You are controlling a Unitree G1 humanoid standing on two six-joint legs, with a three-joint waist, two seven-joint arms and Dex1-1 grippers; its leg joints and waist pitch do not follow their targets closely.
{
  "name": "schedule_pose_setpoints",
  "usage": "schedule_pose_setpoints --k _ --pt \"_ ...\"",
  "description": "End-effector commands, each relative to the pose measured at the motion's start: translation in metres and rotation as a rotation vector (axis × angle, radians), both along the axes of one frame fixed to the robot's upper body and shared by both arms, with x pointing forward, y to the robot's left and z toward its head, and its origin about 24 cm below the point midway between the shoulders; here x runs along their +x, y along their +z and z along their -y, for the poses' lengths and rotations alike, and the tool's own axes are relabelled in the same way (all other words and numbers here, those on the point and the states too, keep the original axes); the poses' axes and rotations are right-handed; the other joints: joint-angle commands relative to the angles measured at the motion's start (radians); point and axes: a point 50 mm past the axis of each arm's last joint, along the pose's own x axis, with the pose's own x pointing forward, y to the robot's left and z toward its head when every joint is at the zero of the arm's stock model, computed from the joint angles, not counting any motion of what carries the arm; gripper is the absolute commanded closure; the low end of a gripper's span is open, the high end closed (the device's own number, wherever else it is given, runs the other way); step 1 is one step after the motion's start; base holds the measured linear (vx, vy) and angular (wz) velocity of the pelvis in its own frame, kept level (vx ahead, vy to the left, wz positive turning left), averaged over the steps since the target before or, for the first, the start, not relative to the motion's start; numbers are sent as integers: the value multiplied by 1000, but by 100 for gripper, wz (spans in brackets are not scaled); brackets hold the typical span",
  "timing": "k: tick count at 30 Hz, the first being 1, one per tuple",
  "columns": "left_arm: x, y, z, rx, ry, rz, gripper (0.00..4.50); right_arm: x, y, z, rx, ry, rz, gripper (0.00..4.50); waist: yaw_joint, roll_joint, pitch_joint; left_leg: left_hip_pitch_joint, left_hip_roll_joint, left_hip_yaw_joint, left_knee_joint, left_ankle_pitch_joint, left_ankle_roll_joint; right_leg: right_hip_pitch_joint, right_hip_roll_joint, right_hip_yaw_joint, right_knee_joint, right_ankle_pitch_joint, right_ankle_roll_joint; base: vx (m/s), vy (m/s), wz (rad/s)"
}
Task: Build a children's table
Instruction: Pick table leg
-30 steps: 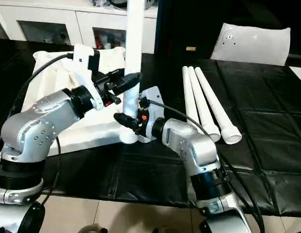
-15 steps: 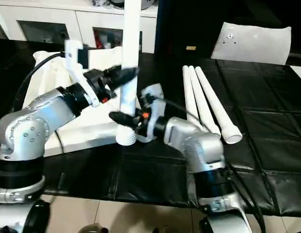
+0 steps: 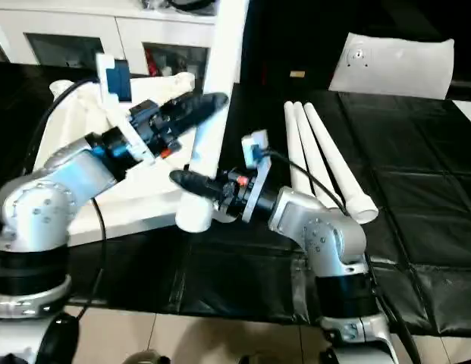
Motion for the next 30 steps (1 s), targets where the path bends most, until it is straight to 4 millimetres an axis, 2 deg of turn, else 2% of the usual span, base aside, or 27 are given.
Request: schedule_pose_setpoints --k 1,3,4,5,7,8,10,11,12,13,14,15,17,20,21,23,25,28,30 --pt "-19 -3 9 11 -195 19 202 2 7 9 15 -38 46 259 4 19 -74 2 43 -10 -70 -114 -8 65 -88 54 -79 -206 -154 0 0 0" --pt "-22 -4 8 0 -240 28 202 0 7 9 14 -24 53 259 5 23 -75 3 44 -10 -70 -105 -3 66 -88 54 -77 -189 -159 0 0 0" --pt "-22 -4 8 -3 -254 34 202 -1 6 10 12 -16 57 259 4 22 -75 3 44 -10 -71 -102 -1 66 -87 54 -78 -187 -158 0 0 0" --pt "-23 -5 7 -6 -265 32 202 -2 6 10 9 -10 61 259 6 28 -75 6 45 -9 -70 -111 -2 64 -87 54 -78 -189 -160 0 0 0" --pt "-22 -6 5 -3 -288 12 202 -4 5 11 0 -2 70 259 7 28 -76 7 45 -9 -71 -120 -5 64 -86 54 -77 -186 -163 0 0 0" --pt "-22 -8 3 12 -300 0 202 -5 4 11 -8 -1 76 259 8 32 -74 7 44 -10 -72 -131 -6 63 -86 53 -79 -194 -163 0 0 0" --pt "-21 -10 1 16 -310 -20 202 -6 3 13 -19 -5 85 259 7 31 -73 6 43 -10 -73 -139 -8 66 -87 54 -80 -212 -161 0 0 0" --pt "-20 -10 -2 -1 -320 -38 202 -7 3 14 -29 -9 94 259 7 38 -73 6 40 -9 -72 -145 -10 66 -87 53 -81 -232 -155 0 0 0" --pt "-20 -9 -2 -6 -322 -42 202 -7 2 14 -32 -10 96 259 6 34 -72 6 39 -8 -71 -147 -9 66 -87 53 -85 -245 -151 0 0 0" --pt "-19 -8 -3 -18 -332 -41 202 -7 2 15 -47 -21 110 259 6 38 -72 4 38 -9 -71 -148 -7 68 -87 54 -87 -266 -146 0 0 0" --pt "-19 -8 -4 -19 -335 -40 202 -7 2 15 -51 -24 114 259 8 36 -74 2 37 -8 -69 -134 -3 68 -87 54 -86 -271 -140 0 0 0" --pt "-19 -8 -4 -20 -335 -39 202 -7 2 16 -52 -24 116 259 7 38 -74 1 38 -8 -69 -123 1 67 -86 53 -86 -271 -138 0 0 0" --pt "-19 -5 -5 -56 -352 -40 202 -8 2 16 -54 -30 131 259 8 52 -75 2 38 -10 -67 -117 2 66 -86 52 -85 -267 -138 0 0 0" --pt "-21 0 -5 -147 -411 -52 202 -10 3 17 -38 -40 151 259 7 48 -77 0 36 -8 -65 -105 7 67 -85 52 -83 -234 -149 0 0 0" --pt "-22 1 -5 -163 -428 -58 202 -10 4 17 -32 -43 155 259 7 55 -78 1 37 -8 -65 -112 7 66 -85 51 -83 -234 -159 0 0 0" --pt "-24 -4 -1 -134 -433 -63 202 -11 4 16 -18 -52 164 259 9 56 -77 2 38 -8 -66 -115 11 64 -82 51 -82 -227 -167 0 0 0" --pt "-23 -7 0 -106 -418 -51 202 -11 5 16 -12 -57 168 259 9 58 -76 1 38 -9 -68 -121 18 66 -83 50 -85 -234 -160 0 0 0" --pt "-22 -13 1 6 -384 1 202 -11 6 15 -2 -77 180 259 8 57 -75 1 38 -11 -70 -123 26 68 -86 51 -92 -289 -129 0 0 0" --pt "-22 -19 -3 65 -365 14 202 -10 6 16 -10 -105 193 259 4 58 -76 0 39 -11 -71 -110 19 67 -83 51 -90 -282 -121 0 0 0"
